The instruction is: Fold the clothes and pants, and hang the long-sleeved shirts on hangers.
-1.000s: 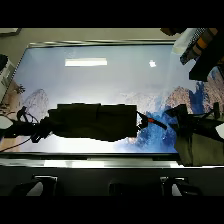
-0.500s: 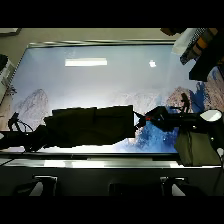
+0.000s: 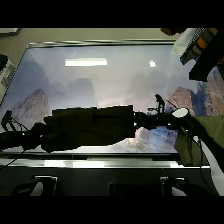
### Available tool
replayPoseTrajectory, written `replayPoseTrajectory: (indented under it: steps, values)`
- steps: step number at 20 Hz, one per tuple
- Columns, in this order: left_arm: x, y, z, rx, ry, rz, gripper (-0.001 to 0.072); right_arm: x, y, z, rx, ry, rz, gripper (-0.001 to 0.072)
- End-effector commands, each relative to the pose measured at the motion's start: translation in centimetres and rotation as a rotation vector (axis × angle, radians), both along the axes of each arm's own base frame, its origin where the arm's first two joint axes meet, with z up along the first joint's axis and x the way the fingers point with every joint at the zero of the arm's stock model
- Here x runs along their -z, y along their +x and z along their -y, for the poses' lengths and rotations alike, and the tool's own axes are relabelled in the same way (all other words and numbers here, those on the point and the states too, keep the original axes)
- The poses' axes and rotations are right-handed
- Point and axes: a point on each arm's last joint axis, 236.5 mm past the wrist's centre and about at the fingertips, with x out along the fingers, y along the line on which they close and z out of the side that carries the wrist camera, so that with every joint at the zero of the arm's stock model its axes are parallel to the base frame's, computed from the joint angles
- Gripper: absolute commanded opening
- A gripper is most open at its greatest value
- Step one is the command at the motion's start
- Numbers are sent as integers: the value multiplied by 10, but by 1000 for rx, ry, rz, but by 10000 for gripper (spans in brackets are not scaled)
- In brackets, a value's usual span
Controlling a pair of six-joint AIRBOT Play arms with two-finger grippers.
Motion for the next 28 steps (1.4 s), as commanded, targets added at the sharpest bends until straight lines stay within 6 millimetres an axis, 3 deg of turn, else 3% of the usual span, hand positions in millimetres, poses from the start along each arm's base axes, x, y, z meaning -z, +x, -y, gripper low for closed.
replayPoseTrajectory:
  steps: [1, 6, 10, 15, 20, 26, 28]
  values:
    - [-3, 8, -6, -22, 16, 38, 619, 14, 19, -6, 7, 9, 37, 692]
    - [-5, 12, -8, -31, 25, 56, 619, 27, 41, 8, 76, -54, 77, 692]
    - [-4, 13, -9, -30, 25, 53, 619, 38, 30, 0, 37, -24, 10, 692]
    - [-3, 16, -11, -35, 26, 56, 619, 36, 30, 2, 35, -39, -18, 691]
    - [-4, 18, -12, -40, 31, 66, 619, 36, 16, -4, 1, -17, -71, 690]
    - [-4, 18, -12, -41, 32, 68, 618, 57, -1, -10, 13, 19, -217, 688]
    - [-4, 18, -12, -41, 32, 68, 618, 56, -1, -11, 2, 23, -213, 651]
